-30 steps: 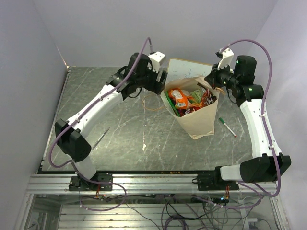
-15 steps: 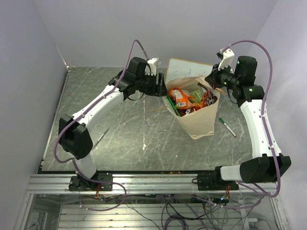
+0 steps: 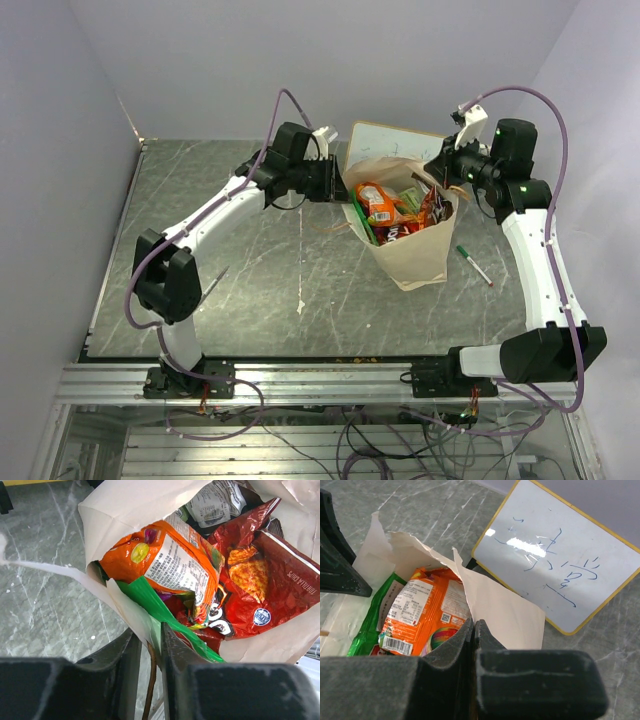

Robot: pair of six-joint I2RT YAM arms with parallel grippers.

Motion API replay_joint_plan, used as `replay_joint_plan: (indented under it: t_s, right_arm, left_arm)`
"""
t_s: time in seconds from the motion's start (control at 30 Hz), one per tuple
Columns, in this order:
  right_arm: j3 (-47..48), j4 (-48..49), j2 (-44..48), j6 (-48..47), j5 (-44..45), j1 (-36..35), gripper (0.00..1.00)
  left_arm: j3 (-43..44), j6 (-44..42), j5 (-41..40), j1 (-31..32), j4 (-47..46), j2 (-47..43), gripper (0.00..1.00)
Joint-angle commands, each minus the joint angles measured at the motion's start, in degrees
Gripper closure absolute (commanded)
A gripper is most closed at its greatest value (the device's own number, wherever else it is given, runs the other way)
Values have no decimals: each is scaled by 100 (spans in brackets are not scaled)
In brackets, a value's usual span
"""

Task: Place the snacks into the paper bag
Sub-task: Move the paper bag to the center of the board.

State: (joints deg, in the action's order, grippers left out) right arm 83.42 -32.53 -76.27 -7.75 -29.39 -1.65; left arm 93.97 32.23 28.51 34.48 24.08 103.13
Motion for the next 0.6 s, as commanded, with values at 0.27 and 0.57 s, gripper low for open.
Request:
replay_joint_plan:
  t_s: [0.27,0.57]
  right_arm:
    - [196,-181,-129,24,-276,34,100]
    - [702,424,-408,265,-691,-166,100]
  left_arm:
    - [263,-46,397,-28,-234,-189,93]
    - [314,-135,240,-318,76,-936,93]
